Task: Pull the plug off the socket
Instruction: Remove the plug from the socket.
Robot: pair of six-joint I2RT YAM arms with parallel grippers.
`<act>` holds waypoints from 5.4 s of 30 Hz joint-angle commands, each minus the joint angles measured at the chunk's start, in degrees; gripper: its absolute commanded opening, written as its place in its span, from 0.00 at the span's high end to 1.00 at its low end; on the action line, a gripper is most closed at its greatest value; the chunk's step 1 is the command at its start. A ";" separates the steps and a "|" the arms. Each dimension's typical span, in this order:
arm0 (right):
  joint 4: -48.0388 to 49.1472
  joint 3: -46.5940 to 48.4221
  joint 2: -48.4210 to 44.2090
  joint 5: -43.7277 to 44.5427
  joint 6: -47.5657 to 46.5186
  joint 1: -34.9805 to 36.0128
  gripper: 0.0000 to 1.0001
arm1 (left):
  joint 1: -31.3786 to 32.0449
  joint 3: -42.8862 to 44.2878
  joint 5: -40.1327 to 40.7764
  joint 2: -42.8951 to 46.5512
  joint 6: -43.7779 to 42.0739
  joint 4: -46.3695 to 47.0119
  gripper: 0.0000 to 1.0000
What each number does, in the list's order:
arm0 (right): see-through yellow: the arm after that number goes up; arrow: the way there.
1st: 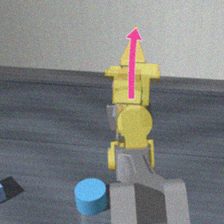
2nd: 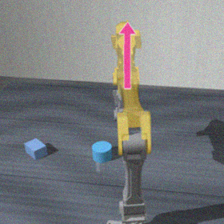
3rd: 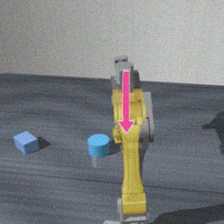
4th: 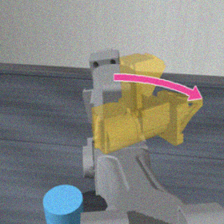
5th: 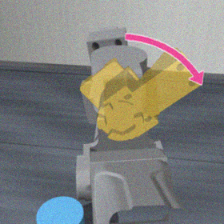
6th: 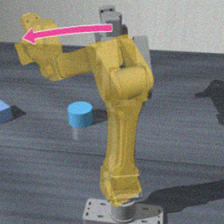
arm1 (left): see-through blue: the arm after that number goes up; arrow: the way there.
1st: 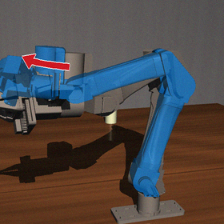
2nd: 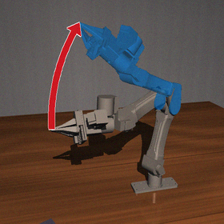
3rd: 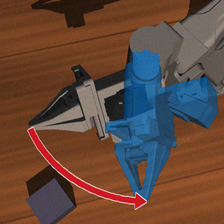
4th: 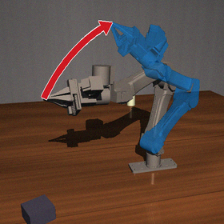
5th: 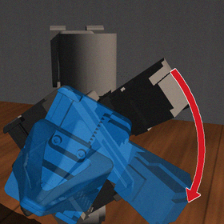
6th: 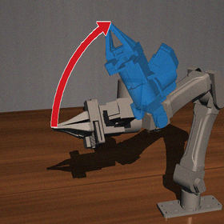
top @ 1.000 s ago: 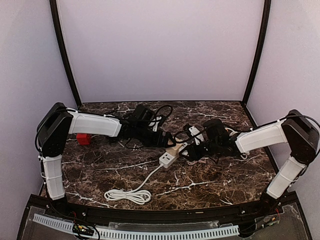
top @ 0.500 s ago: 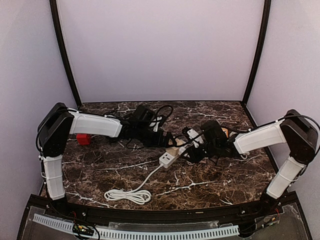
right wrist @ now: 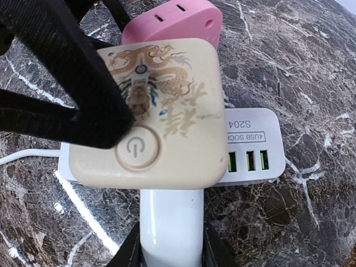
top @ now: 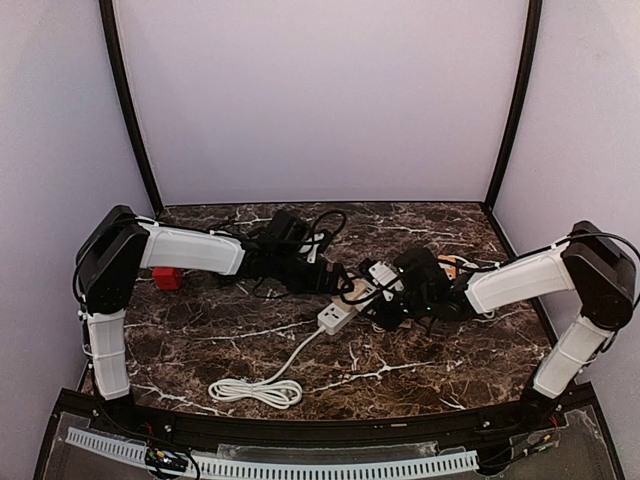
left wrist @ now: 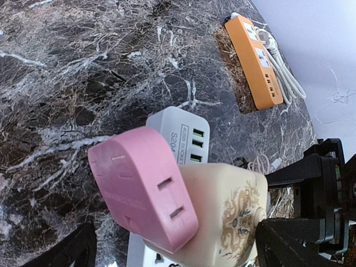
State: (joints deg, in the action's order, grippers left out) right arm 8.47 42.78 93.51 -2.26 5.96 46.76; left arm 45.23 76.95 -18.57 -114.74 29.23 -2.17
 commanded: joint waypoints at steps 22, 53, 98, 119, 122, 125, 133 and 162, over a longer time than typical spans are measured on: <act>-7.27 -2.57 -3.14 2.66 2.48 0.35 1.00 | -1.21 -2.81 5.36 -5.16 -0.72 -9.45 0.01; -6.19 20.07 15.78 -0.41 2.65 0.35 1.00 | -7.97 0.51 0.19 6.09 -12.92 -18.40 0.01; -6.62 19.75 13.97 -1.67 2.57 0.35 1.00 | -4.65 1.11 2.14 4.42 -12.88 -4.79 0.15; -6.27 17.56 12.96 -1.16 2.53 0.42 1.00 | -6.27 1.64 4.01 -1.22 -5.78 -1.81 0.18; -6.36 16.51 12.35 -0.70 2.54 0.41 1.00 | -6.31 1.18 4.67 -1.53 -5.84 -2.48 0.22; -6.45 15.56 12.05 -0.38 2.46 0.38 1.00 | -6.34 0.98 5.92 -1.77 -6.05 -3.32 0.24; -7.37 13.24 11.00 -0.11 2.98 0.35 1.00 | -6.66 0.54 8.26 -2.55 -7.13 -5.59 0.27; -9.84 7.22 10.57 -1.58 5.52 0.44 1.00 | -6.65 1.40 10.56 -5.65 -8.84 -7.99 0.32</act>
State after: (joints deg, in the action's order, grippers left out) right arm 11.07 54.24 104.68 -0.49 9.32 47.07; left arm 40.95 79.61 -15.99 -116.05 19.40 -3.46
